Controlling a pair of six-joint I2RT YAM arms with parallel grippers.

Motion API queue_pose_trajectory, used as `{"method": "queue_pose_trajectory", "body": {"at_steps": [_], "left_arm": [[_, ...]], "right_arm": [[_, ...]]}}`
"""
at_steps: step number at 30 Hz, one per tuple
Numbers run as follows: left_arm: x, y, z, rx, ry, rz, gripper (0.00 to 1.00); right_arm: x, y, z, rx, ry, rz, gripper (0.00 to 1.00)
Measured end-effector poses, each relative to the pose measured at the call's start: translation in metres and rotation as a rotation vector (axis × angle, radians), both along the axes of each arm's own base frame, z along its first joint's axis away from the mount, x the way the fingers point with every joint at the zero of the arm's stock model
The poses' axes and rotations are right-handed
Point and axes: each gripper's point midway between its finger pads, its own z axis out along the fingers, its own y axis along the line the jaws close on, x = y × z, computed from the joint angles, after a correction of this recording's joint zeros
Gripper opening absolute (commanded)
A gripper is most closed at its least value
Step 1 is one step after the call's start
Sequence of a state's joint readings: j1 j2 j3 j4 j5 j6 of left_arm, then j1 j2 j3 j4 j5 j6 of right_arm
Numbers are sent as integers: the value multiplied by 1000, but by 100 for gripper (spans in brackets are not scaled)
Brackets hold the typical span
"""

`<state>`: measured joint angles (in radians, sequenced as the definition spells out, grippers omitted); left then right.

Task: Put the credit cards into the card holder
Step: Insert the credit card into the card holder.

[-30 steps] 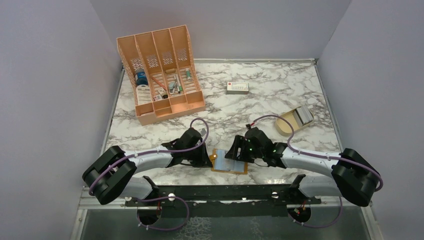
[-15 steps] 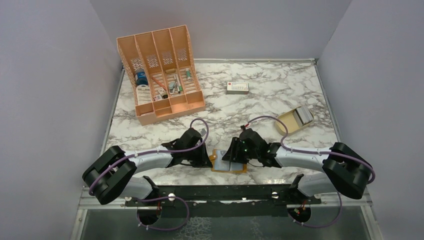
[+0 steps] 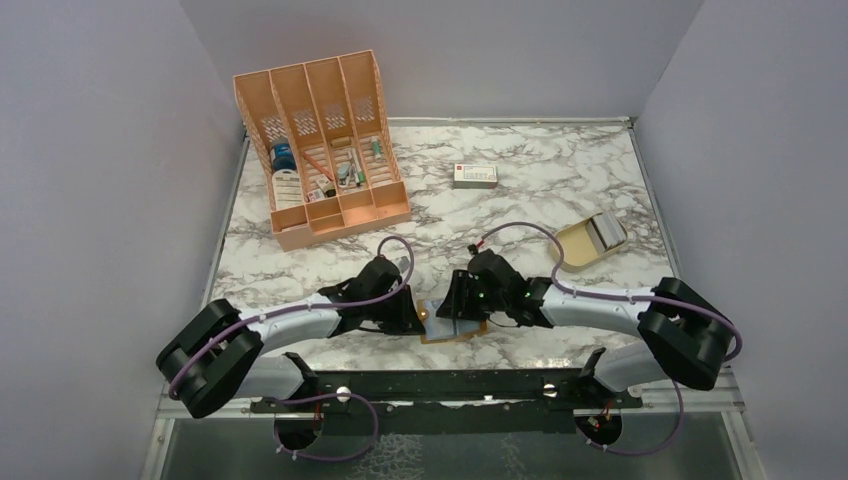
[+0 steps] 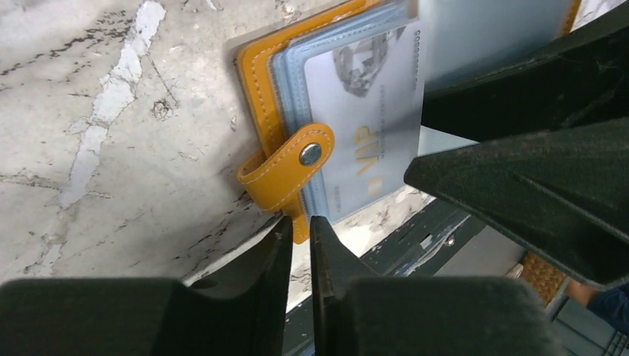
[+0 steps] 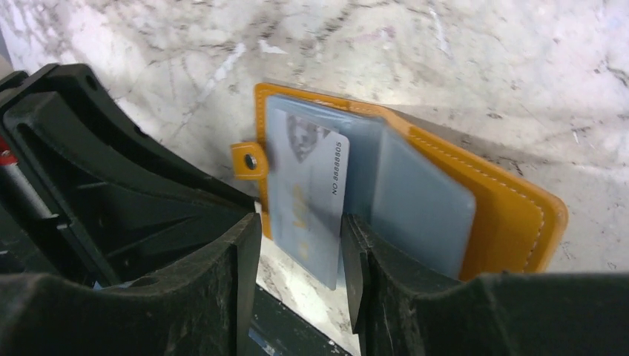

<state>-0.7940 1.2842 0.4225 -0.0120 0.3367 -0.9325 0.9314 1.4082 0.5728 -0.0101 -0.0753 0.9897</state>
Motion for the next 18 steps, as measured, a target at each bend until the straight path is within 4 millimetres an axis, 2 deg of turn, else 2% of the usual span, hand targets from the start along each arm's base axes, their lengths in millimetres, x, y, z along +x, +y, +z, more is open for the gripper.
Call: {"method": "queue_pose_trajectory", "body": {"at_steps": [6, 9, 15, 18], "left_arm": [[7, 1, 16, -23, -60, 22, 41], [9, 0, 23, -39, -84, 29, 43], [12, 0, 25, -41, -101, 33, 43], [16, -3, 29, -45, -111, 27, 43]], "right_arm": [[9, 3, 33, -29, -100, 63, 50], [17, 1, 50, -47, -162, 76, 52], [36, -13, 68, -125, -252, 71, 52], [60, -29, 75, -186, -285, 39, 52]]}}
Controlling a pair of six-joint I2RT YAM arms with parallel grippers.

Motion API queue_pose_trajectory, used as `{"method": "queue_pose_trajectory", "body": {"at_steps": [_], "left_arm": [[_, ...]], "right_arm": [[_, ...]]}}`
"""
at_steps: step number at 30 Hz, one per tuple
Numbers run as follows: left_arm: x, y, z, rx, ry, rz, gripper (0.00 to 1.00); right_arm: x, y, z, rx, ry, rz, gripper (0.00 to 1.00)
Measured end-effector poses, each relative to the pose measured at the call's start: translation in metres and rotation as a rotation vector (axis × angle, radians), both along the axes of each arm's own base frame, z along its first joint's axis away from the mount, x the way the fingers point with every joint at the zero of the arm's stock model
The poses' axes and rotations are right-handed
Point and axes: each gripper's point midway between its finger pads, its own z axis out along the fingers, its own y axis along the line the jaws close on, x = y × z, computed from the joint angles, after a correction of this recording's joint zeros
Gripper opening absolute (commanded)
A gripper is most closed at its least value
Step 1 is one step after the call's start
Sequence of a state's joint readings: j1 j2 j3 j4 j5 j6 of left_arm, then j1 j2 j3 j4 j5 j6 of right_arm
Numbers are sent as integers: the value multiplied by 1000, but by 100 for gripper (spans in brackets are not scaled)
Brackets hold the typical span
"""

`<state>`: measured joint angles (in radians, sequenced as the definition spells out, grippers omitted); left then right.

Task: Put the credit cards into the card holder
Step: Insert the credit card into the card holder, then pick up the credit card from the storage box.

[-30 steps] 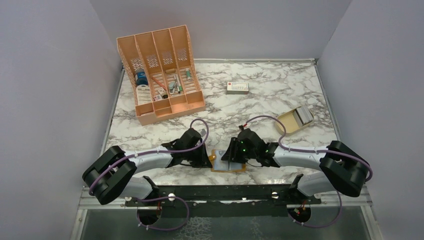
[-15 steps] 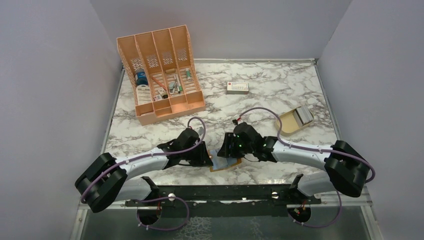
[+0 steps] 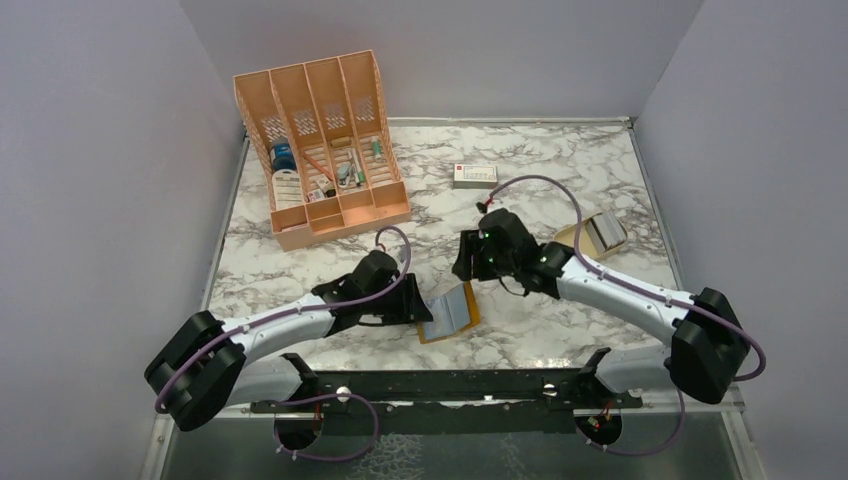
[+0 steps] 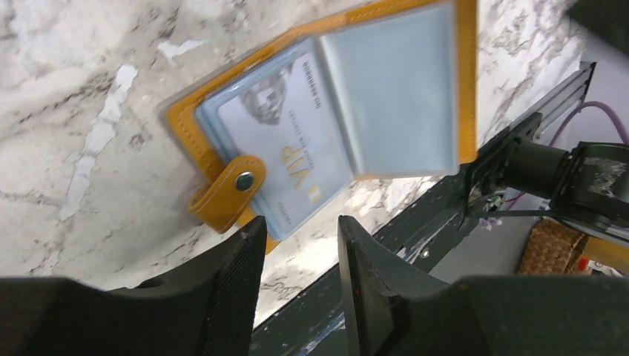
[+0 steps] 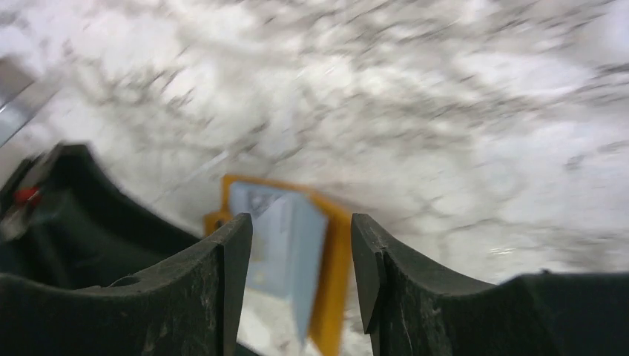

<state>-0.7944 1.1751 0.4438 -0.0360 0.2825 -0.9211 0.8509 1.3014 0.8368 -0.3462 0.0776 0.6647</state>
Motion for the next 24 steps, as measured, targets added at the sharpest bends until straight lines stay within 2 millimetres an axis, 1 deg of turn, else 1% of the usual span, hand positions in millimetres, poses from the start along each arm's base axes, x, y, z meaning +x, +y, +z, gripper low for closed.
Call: {"method": "queue_pose_trajectory", "body": {"at_steps": [3, 8, 10, 12, 15, 16, 17, 19, 22, 24], "left_arm": [[8, -8, 11, -20, -29, -9, 44], [18, -24, 32, -87, -79, -36, 43], [20, -31, 36, -109, -81, -53, 43], [21, -37, 34, -121, -72, -69, 43], [20, -43, 27, -127, -48, -91, 43], [20, -44, 25, -128, -42, -96, 43], [20, -46, 23, -130, -34, -104, 43], [21, -51, 21, -134, -24, -117, 43], [26, -61, 22, -147, -25, -142, 43], [28, -66, 23, -159, -29, -155, 43]], "right_arm": [[37, -29, 4, -75, -36, -79, 53], [89, -90, 10, -224, -82, -205, 54], [107, -115, 12, -293, -97, -253, 54], [121, -143, 12, -372, -109, -295, 55], [136, -184, 8, -491, -117, -343, 56], [140, -192, 11, -534, -130, -339, 56], [144, -210, 3, -564, -103, -370, 56], [151, -238, -2, -637, -76, -403, 56], [158, -270, -11, -727, -28, -434, 56], [162, -284, -16, -772, 1, -443, 56]]}}
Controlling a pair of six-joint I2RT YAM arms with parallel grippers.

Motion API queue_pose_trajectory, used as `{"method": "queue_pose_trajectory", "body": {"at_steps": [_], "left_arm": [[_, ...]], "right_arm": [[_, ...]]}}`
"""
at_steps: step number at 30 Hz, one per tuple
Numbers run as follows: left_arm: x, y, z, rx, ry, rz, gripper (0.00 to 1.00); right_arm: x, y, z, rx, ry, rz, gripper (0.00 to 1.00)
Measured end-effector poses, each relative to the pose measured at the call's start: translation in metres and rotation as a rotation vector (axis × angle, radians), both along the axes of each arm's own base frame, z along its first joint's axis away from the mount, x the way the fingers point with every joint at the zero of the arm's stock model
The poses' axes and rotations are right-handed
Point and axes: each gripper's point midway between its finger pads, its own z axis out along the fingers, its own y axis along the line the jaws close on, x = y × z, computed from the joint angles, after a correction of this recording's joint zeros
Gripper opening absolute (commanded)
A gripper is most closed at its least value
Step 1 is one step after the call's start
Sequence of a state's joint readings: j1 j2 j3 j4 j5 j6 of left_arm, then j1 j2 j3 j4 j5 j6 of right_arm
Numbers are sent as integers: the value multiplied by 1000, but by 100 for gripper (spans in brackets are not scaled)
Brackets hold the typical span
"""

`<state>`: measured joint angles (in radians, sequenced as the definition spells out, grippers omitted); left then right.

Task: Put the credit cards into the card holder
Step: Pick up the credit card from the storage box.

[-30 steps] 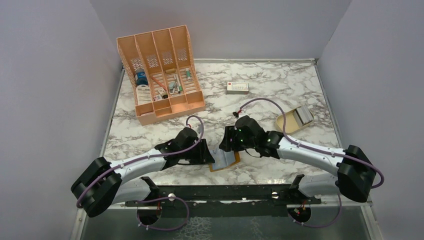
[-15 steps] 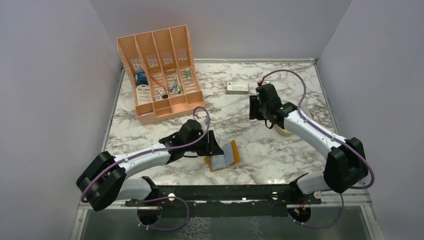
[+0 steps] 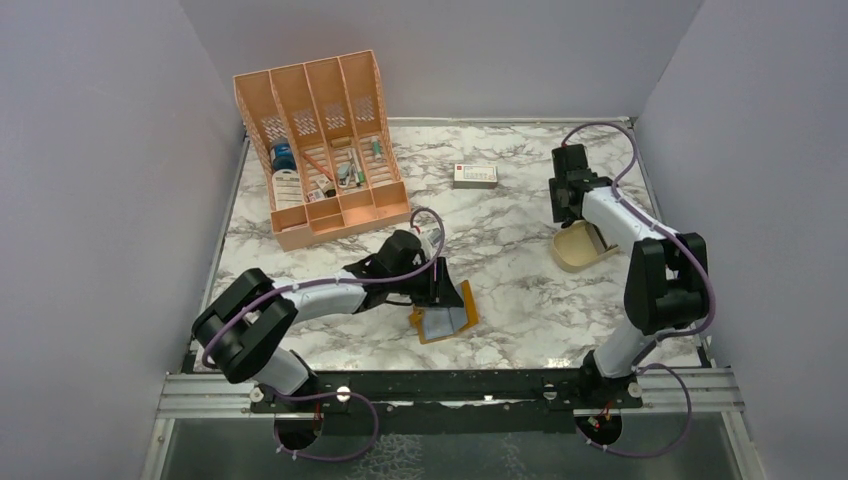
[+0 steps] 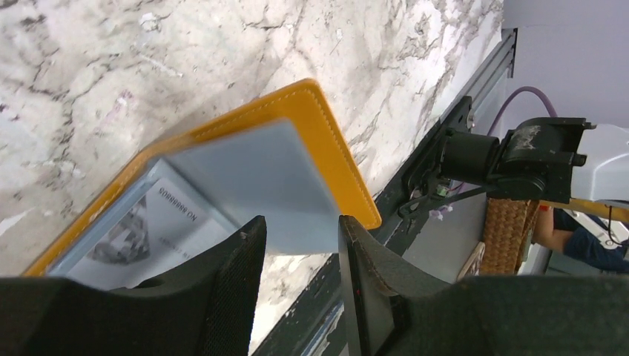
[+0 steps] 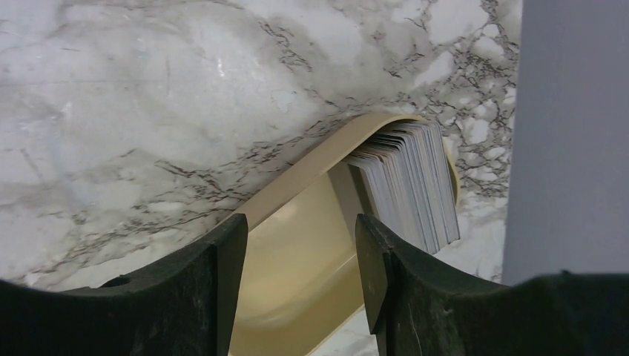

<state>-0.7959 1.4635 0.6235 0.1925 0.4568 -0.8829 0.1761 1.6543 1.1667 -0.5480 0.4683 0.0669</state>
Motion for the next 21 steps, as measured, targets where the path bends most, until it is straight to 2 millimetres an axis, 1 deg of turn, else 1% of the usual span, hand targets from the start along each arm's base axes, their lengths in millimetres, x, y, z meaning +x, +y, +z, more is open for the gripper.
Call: {"method": "queue_pose_trajectory", "body": {"at_steps": [3, 7, 11, 16, 21], "left_arm": [[3, -7, -1, -8, 1, -16, 43], [2, -12, -6, -6, 13, -36, 43], [1, -17, -10, -3, 17, -54, 43], [-5, -24, -17, 2, 28, -87, 43], [-11, -28, -27, 19, 43, -109, 42]], "right_arm": [[2, -13, -8, -59, 44, -7, 57], [-4, -29, -18, -126, 111, -10, 57], [-5, -43, -16, -183, 135, -3, 57], [-6, -54, -16, -234, 154, 20, 57], [-6, -57, -17, -254, 168, 45, 57]]}}
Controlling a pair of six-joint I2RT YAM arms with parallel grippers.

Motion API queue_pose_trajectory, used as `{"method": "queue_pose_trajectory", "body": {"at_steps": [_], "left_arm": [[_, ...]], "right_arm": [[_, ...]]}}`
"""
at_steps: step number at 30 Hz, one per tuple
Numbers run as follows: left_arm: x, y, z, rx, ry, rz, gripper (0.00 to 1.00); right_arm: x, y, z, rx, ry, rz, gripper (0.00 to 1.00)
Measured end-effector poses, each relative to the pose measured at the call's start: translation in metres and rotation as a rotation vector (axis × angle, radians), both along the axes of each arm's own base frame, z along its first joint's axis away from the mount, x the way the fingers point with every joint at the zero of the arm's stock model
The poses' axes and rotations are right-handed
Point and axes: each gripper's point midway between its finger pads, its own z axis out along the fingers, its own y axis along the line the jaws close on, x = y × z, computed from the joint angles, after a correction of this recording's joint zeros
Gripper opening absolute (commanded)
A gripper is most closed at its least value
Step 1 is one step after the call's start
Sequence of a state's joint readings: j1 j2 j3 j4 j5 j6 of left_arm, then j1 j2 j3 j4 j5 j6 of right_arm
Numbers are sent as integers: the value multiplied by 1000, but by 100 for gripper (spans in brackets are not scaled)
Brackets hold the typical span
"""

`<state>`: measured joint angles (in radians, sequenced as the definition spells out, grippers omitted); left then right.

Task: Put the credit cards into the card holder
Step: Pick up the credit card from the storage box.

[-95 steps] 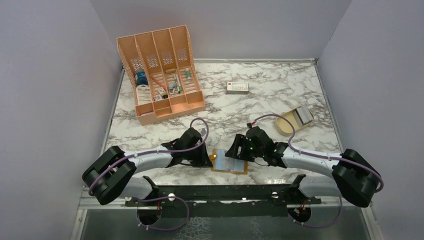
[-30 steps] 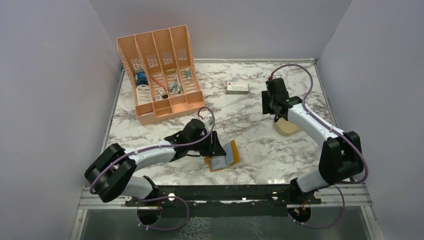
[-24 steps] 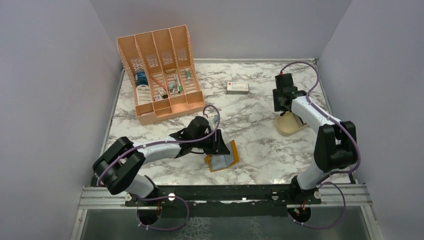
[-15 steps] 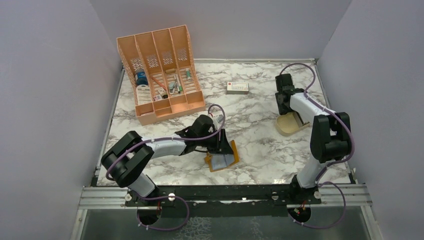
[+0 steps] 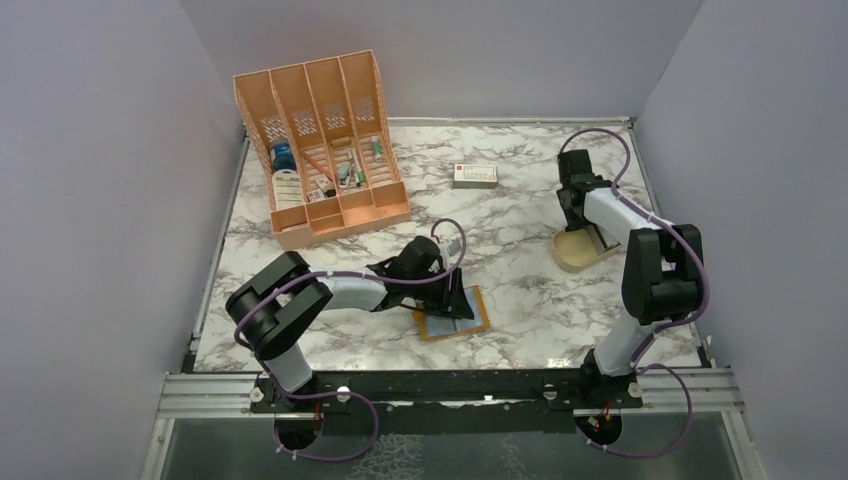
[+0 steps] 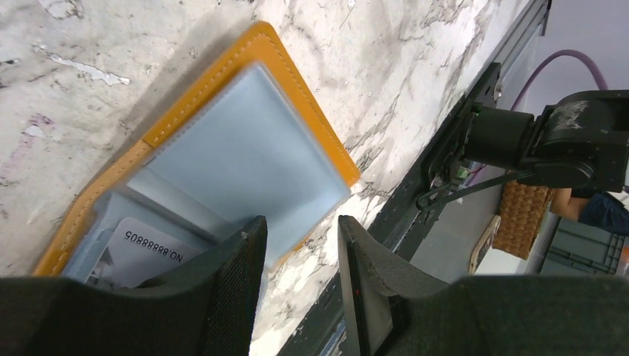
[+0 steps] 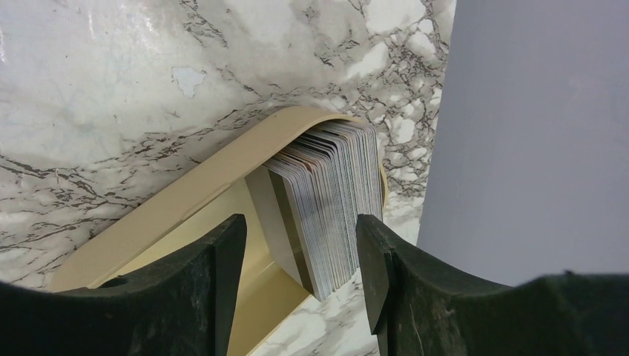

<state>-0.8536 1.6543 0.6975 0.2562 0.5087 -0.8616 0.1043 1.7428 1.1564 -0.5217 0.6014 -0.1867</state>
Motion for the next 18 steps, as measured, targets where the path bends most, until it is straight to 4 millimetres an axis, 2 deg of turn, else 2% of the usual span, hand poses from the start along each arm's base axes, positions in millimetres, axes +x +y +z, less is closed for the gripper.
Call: {"method": "queue_pose_trajectory", "body": {"at_steps": [6, 18], "left_arm": [[-4, -2, -6, 11, 8, -14, 42], [-4, -3, -2, 1, 1, -14, 42]], "right_arm": [[4, -5, 2, -11, -9, 8, 54], [3, -13, -4, -15, -1, -6, 47]]}}
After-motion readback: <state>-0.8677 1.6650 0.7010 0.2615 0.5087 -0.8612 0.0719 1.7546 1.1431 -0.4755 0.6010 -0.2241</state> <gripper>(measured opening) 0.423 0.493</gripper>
